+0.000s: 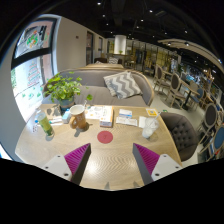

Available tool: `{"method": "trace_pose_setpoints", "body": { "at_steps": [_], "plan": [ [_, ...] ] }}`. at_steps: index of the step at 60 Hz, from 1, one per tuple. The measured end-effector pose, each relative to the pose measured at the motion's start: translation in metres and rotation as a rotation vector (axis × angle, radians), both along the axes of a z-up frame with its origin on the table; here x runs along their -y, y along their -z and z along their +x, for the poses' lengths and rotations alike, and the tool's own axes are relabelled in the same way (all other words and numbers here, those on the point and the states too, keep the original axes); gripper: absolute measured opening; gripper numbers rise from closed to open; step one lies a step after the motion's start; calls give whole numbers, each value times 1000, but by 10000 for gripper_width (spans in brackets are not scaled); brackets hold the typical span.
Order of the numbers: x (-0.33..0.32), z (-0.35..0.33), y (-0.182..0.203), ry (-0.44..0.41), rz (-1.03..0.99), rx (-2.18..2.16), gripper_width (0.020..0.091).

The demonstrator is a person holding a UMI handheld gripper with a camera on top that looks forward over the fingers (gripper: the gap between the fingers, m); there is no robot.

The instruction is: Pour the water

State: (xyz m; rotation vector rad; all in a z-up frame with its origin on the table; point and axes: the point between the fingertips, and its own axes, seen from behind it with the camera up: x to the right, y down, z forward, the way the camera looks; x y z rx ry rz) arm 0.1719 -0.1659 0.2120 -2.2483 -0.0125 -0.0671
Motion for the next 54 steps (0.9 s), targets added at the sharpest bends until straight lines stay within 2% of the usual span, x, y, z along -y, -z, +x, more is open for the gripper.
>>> {"method": "trace_pose_setpoints", "body": {
  "at_steps": [9, 25, 42, 54],
  "plan": [
    [-5, -9, 6, -9, -2, 22, 859],
    [13, -73, 31, -1, -36, 37, 859],
    [31, -203, 65, -46, -21, 21, 857],
    [-5, -314, 84, -119, 41, -44, 860]
  ]
}}
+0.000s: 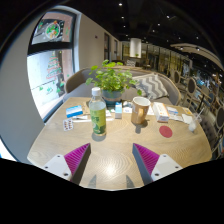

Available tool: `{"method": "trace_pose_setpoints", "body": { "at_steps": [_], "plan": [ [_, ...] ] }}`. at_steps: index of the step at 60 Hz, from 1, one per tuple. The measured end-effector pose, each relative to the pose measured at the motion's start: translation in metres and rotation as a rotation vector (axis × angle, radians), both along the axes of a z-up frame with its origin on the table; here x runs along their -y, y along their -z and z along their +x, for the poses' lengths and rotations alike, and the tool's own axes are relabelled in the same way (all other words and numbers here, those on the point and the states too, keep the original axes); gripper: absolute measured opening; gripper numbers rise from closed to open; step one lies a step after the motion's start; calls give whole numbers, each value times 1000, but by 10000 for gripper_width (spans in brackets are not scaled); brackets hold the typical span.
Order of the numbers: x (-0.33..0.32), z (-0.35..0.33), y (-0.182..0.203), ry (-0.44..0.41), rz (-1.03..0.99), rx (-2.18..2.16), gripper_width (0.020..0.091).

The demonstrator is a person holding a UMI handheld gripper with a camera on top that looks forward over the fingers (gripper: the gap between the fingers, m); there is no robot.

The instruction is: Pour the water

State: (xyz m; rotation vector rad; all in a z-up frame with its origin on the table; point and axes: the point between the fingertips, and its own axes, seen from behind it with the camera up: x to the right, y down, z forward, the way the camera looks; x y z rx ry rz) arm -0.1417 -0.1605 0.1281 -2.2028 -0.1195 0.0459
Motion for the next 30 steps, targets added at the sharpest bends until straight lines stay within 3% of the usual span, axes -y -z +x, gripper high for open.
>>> {"method": "trace_pose_setpoints", "body": {
  "at_steps": [19, 30],
  "plan": [
    [-137, -73, 25, 13, 136, -60, 854],
    [-194, -74, 55, 61, 154, -74, 785]
  ]
}}
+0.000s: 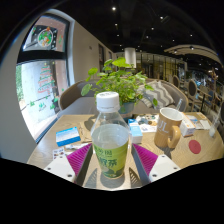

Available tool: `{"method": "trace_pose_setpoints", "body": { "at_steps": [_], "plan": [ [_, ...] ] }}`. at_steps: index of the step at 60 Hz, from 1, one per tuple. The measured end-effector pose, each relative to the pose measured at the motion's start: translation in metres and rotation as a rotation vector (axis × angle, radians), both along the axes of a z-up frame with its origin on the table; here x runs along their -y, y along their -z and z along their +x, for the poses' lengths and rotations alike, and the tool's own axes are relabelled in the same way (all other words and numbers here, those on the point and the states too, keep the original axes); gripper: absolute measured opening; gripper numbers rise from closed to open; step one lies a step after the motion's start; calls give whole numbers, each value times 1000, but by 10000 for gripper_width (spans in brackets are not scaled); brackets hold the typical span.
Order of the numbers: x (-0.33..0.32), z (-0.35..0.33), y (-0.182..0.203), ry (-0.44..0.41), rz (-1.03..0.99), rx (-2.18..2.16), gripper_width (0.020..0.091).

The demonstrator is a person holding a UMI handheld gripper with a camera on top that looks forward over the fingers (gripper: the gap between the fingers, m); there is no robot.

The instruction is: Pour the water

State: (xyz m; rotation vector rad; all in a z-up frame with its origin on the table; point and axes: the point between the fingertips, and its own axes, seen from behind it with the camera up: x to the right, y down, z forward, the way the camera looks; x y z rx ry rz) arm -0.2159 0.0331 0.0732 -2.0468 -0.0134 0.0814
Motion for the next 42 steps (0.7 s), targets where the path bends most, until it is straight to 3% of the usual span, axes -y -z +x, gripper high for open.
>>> {"method": "trace_pose_setpoints", "body": {
  "at_steps": [4, 7, 14, 20, 30, 42],
  "plan": [
    [-7, -2, 7, -3, 4, -2, 689],
    [-10, -2, 8, -1, 16, 4, 529],
    [-11, -1, 7, 5, 38, 16, 483],
    [-11, 0, 7, 5, 42, 32, 397],
    [-12, -4, 1, -8, 30, 13, 373],
    [-23, -10, -68, 8, 91, -280, 373]
  ]
}}
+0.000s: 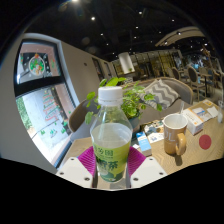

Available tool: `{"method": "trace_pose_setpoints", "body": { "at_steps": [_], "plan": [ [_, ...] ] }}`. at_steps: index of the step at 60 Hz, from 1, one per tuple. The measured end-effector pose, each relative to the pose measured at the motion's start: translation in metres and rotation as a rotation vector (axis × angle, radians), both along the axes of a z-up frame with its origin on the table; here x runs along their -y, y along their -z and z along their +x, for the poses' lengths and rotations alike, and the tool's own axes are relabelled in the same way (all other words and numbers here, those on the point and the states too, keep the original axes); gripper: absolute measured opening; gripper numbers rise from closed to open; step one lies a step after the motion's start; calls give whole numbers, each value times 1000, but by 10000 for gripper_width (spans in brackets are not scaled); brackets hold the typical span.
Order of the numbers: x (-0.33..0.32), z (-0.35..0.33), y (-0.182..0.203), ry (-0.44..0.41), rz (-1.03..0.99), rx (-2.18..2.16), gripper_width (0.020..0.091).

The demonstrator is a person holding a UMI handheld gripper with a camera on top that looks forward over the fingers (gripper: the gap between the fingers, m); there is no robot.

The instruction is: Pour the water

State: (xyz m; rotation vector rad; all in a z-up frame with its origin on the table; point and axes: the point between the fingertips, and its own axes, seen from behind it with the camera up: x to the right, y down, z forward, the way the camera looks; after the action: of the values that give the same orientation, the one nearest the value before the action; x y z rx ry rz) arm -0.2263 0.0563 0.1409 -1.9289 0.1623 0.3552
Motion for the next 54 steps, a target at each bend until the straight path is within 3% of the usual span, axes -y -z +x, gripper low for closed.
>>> {"method": "trace_pose_setpoints", "body": {
  "at_steps": [11, 20, 36, 54],
  "plan": [
    [-29, 7, -65, 27, 11, -423, 372],
    [-55, 24, -94, 55, -10, -871, 368],
    [-93, 51, -81, 123, -139, -1575, 369],
    [-101, 58, -61, 131, -205, -1687, 364]
  ]
}}
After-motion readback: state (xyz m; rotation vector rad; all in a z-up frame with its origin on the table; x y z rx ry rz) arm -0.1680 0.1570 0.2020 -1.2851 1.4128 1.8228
